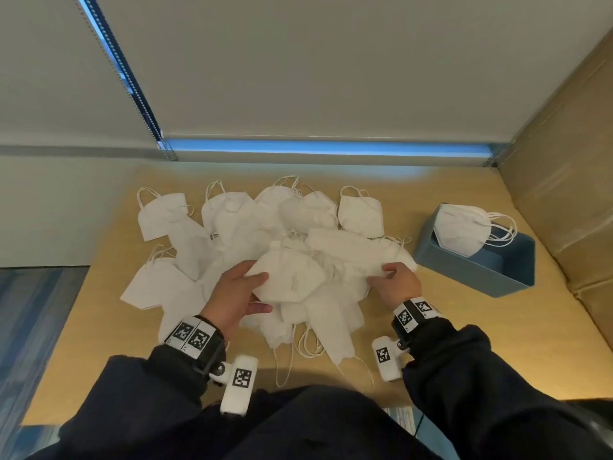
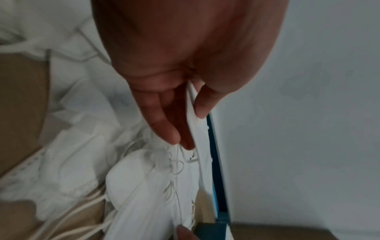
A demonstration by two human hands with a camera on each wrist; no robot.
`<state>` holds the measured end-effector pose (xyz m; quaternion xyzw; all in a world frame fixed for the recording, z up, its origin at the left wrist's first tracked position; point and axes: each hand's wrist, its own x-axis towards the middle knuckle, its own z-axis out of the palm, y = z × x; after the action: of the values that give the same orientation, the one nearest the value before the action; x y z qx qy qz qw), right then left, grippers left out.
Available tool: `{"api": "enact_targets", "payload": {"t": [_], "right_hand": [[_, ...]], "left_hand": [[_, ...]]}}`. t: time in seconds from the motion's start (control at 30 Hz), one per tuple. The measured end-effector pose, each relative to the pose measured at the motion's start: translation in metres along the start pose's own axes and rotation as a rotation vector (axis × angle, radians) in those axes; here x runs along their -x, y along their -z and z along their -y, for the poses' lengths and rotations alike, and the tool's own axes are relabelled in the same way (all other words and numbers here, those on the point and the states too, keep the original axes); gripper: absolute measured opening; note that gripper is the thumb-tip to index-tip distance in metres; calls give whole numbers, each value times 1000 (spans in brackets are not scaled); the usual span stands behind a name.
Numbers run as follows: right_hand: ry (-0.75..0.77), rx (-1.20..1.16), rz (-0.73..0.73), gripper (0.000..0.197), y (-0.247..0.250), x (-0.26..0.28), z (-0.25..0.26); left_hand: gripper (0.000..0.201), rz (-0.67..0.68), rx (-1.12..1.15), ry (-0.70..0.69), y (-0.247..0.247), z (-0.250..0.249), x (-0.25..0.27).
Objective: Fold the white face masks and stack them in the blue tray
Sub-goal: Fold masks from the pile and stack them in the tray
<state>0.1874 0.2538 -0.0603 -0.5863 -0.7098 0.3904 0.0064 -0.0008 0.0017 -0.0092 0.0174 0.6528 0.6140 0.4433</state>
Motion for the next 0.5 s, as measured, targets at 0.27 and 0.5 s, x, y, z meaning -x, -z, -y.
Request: {"api": "enact_targets", "payload": {"t": [0.27,0.5], "right_hand": [[88,313,-17,78,-32,5,24],[-78,-191,140,36,4,9,28]], "left_hand": [[29,-54,613,339,-1,11,11],[41,-38,667,327,-7,19,15]]}}
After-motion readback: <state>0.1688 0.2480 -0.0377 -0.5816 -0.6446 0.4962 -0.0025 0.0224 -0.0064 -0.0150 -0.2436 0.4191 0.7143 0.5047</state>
